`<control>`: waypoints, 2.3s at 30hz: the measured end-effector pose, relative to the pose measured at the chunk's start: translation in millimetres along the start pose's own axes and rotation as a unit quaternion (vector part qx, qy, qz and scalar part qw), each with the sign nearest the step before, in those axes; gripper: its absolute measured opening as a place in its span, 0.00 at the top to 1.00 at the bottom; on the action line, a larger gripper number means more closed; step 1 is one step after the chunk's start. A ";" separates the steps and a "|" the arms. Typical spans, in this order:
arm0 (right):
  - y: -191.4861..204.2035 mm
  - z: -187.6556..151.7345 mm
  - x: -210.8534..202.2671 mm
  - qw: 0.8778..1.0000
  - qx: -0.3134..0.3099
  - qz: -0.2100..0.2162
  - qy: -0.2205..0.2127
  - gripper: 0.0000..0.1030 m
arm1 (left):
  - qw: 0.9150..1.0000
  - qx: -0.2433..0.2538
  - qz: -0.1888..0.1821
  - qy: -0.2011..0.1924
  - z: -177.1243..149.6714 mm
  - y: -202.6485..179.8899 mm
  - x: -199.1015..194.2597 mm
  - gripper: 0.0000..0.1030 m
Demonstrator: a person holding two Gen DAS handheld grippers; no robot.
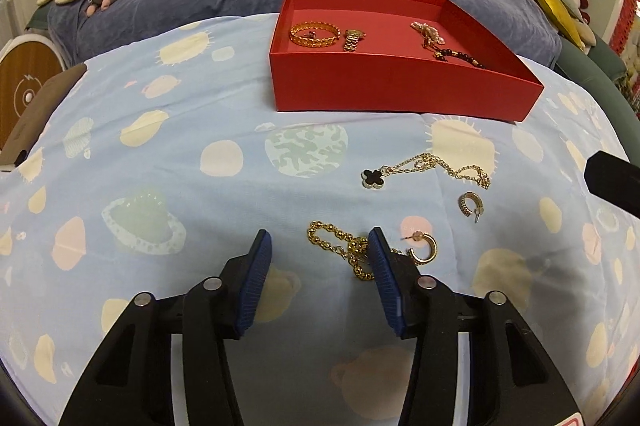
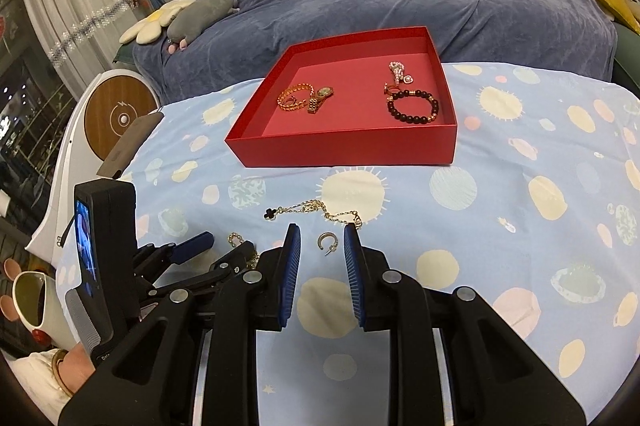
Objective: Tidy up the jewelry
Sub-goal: 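Grasp the gold chain bracelet with the left tool while the right tool grasps the black-clover necklace, then lift the chain and clover necklace into the red box and release both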
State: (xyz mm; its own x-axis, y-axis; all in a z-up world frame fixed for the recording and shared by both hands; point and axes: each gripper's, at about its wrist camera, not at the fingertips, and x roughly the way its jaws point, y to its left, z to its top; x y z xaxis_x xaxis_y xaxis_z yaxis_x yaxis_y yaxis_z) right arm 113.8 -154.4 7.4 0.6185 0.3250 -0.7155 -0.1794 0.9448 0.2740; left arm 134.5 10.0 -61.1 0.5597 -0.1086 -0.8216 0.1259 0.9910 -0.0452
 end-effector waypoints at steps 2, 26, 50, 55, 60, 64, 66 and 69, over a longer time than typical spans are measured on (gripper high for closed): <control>-0.2 -0.1 0.2 1.000 0.000 0.000 0.001 0.78 | 1.000 0.009 -0.013 -0.001 -0.2 -1.6 -1.0 0.87; 18.9 8.4 79.5 0.998 -0.044 -0.006 0.038 0.78 | 0.995 -0.059 -0.063 -0.050 29.2 58.0 -67.9 0.98; 11.8 10.1 79.0 0.997 -0.067 -0.043 0.016 1.00 | 0.995 -0.066 -0.064 -0.035 24.8 71.8 -58.5 0.98; 8.8 24.6 46.5 0.998 -0.054 -0.025 -0.018 1.00 | 0.995 -0.063 -0.067 -0.038 28.8 65.1 -61.0 0.98; 4.0 35.9 17.6 0.998 -0.041 -0.015 -0.049 1.00 | 0.995 -0.060 -0.072 -0.044 33.1 56.8 -64.1 0.98; -1.4 43.2 -2.6 0.997 -0.031 -0.009 -0.070 1.00 | 0.994 -0.059 -0.073 -0.049 36.8 50.7 -66.3 0.98; -4.0 46.9 -12.7 0.996 -0.026 -0.008 -0.081 1.00 | 0.994 -0.059 -0.074 -0.051 39.0 47.8 -67.3 0.98; -8.3 52.9 -25.3 0.995 -0.018 -0.005 -0.095 1.00 | 0.994 -0.057 -0.077 -0.054 42.2 42.7 -69.0 0.98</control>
State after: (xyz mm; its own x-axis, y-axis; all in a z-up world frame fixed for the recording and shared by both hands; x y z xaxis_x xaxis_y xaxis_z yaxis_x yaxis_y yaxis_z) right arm 140.1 -172.6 57.2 0.7537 0.3050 -0.5822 -0.1982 0.9501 0.2411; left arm 135.8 56.5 17.7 0.6267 -0.2607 -0.7344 0.1260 0.9639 -0.2346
